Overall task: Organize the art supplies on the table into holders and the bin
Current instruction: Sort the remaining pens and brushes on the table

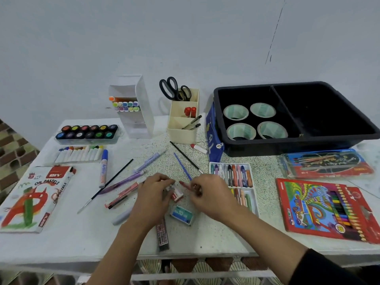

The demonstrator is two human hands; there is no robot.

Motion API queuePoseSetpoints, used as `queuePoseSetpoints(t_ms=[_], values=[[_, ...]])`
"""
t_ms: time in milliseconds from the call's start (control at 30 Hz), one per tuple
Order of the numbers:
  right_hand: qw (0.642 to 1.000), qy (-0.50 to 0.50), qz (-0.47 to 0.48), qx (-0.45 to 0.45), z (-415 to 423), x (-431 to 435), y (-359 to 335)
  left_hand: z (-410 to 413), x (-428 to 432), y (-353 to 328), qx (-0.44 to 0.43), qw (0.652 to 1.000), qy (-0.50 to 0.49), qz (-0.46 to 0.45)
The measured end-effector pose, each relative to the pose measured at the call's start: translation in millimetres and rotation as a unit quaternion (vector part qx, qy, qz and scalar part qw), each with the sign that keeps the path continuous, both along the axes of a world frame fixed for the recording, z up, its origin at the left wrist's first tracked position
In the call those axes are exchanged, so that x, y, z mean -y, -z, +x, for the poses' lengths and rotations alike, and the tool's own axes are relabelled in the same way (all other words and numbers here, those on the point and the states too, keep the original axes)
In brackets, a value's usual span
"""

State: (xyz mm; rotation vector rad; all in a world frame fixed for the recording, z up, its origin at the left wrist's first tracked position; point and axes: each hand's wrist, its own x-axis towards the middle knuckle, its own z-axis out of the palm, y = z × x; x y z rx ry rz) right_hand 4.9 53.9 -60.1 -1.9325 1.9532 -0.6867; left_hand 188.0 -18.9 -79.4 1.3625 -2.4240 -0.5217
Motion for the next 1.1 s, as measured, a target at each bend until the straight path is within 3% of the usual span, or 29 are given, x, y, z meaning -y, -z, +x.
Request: queuePoseSetpoints(t_ms=[133,233,300,433,533,867,1100], values=[[0.986,0.092,-0.047,0.134,-26.2,-13.3,-8.8,-9.9,-0.3,-8.3,-0.041,0.998,0.049,0.011],[0.946,0.122,-0.018,0.299,-52.7,-39.1,-20.4,-29.6,-9.8,-18.4,-0.072,0.988,0.134,0.022],[0.934,0.133,-0.001,0.33,-69.2,-55.9,-21.3,-47.1,-20.6,-19.7,-0.075,0.978,0.193,0.03],[0.935,0.145,0.016,0.322,-93.8,-83.3,-12.8,-84.6,-48.3,-7.4,-0.022,0.956,0.293,0.006],[0.951,0.162,-0.001,0.265,-107.4,-102.1,-5.7,-102.6,-63.7,6.3,0.045,0.944,0.324,-0.043],[0.977,0.158,-0.016,0.144,-115.0,-107.9,5.7,-119.4,-75.0,10.3,0.081,0.947,0.29,-0.116],[0.98,0.144,0.001,0.139,-120.4,-101.9,5.4,-118.1,-79.0,19.6,0.042,0.958,0.26,-0.115]])
